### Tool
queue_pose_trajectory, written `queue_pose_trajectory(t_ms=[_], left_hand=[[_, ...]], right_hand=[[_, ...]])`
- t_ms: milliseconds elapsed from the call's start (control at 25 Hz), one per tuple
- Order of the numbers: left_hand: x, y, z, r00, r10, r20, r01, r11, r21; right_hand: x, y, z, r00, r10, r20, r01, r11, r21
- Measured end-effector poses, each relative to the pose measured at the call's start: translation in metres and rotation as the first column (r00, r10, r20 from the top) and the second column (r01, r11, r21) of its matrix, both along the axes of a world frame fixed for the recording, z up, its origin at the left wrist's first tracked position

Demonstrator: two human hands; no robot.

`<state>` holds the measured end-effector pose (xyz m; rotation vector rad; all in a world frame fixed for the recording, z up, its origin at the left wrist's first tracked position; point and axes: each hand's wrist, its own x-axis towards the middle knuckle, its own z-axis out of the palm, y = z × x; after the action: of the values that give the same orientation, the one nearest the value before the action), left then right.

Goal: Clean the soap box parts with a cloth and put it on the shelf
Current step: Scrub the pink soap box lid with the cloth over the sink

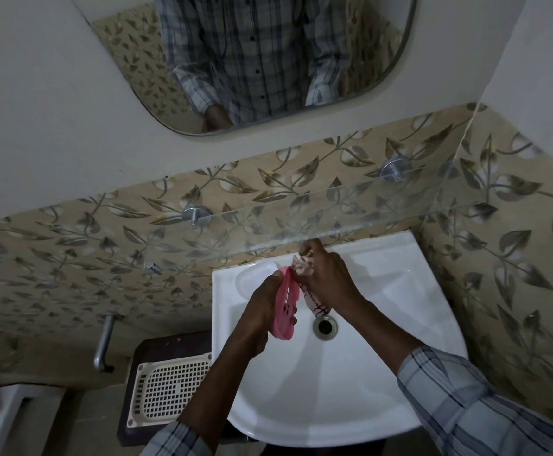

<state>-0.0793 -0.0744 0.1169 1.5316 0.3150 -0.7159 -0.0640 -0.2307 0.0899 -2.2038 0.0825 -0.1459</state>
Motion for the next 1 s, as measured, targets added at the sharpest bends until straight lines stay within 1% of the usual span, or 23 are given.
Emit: queue_pose_trajectory(t_ms=[80, 240, 320, 400, 480, 520, 560, 600, 640, 680, 720, 760, 800, 840, 880, 960, 1000], left_hand=[[0.0, 0.001, -0.003, 0.999, -0.007, 0.031, 0.007, 1.0, 0.014], [0.0, -0.006, -0.005, 0.997, 0.042, 0.068, -0.043, 0.999, 0.023], [-0.003, -0.008, -0.009, 0.989, 0.06, 0.138, -0.064, 0.998, 0.027], [-0.006, -0.004, -0.015, 0.963, 0.063, 0.262, -0.078, 0.996, 0.047], [-0.006, 0.001, -0.019, 0.919, -0.033, 0.392, -0.021, 0.991, 0.133], [-0.007, 0.003, -0.021, 0.895, -0.112, 0.432, 0.02, 0.977, 0.213], [-0.007, 0.005, -0.025, 0.876, -0.182, 0.447, 0.054, 0.957, 0.283], [-0.008, 0.008, -0.03, 0.865, -0.211, 0.455, 0.065, 0.946, 0.316], [-0.007, 0.013, -0.034, 0.884, -0.17, 0.435, 0.052, 0.962, 0.269], [-0.006, 0.019, -0.038, 0.922, -0.067, 0.382, 0.011, 0.989, 0.147], [-0.005, 0.027, -0.041, 0.955, 0.046, 0.294, -0.05, 0.999, 0.006], [-0.004, 0.033, -0.043, 0.973, 0.13, 0.192, -0.108, 0.986, -0.124], [-0.003, 0.037, -0.044, 0.979, 0.17, 0.113, -0.145, 0.968, -0.204], [-0.003, 0.04, -0.045, 0.978, 0.198, 0.06, -0.177, 0.952, -0.25], [-0.002, 0.042, -0.046, 0.978, 0.209, 0.017, -0.196, 0.938, -0.285], [0.0, 0.045, -0.048, 0.974, 0.223, -0.034, -0.221, 0.908, -0.356], [0.001, 0.045, -0.048, 0.975, 0.217, -0.038, -0.215, 0.9, -0.379]], right_hand=[[0.001, -0.002, 0.002, 0.998, -0.023, -0.061, 0.028, 0.997, 0.072], [-0.003, 0.004, 0.001, 0.999, -0.041, 0.026, 0.038, 0.992, 0.117], [-0.001, 0.007, 0.002, 0.999, -0.028, 0.037, 0.025, 0.997, 0.073], [0.001, 0.013, 0.005, 1.0, -0.004, -0.006, 0.004, 0.999, 0.053], [0.005, 0.017, 0.009, 0.995, 0.003, -0.102, 0.0, 0.999, 0.032], [0.008, 0.015, 0.012, 0.979, 0.015, -0.201, -0.021, 0.999, -0.024], [0.012, 0.01, 0.015, 0.943, 0.03, -0.33, -0.064, 0.994, -0.091], [0.015, 0.003, 0.017, 0.887, 0.049, -0.459, -0.118, 0.985, -0.123], [0.015, -0.007, 0.016, 0.833, 0.067, -0.549, -0.155, 0.981, -0.116], [0.013, -0.017, 0.013, 0.799, 0.078, -0.596, -0.164, 0.982, -0.092], [0.009, -0.025, 0.009, 0.786, 0.072, -0.614, -0.153, 0.985, -0.08], [0.003, -0.031, 0.006, 0.784, 0.042, -0.62, -0.146, 0.982, -0.118], [-0.003, -0.034, 0.002, 0.793, 0.009, -0.61, -0.149, 0.972, -0.18], [-0.009, -0.035, -0.002, 0.806, -0.013, -0.592, -0.148, 0.964, -0.222], [-0.014, -0.033, -0.008, 0.827, -0.009, -0.562, -0.116, 0.976, -0.186], [-0.023, -0.028, -0.01, 0.866, 0.02, -0.5, -0.041, 0.999, -0.031], [-0.027, -0.024, -0.006, 0.897, -0.003, -0.443, -0.002, 1.0, -0.01]])
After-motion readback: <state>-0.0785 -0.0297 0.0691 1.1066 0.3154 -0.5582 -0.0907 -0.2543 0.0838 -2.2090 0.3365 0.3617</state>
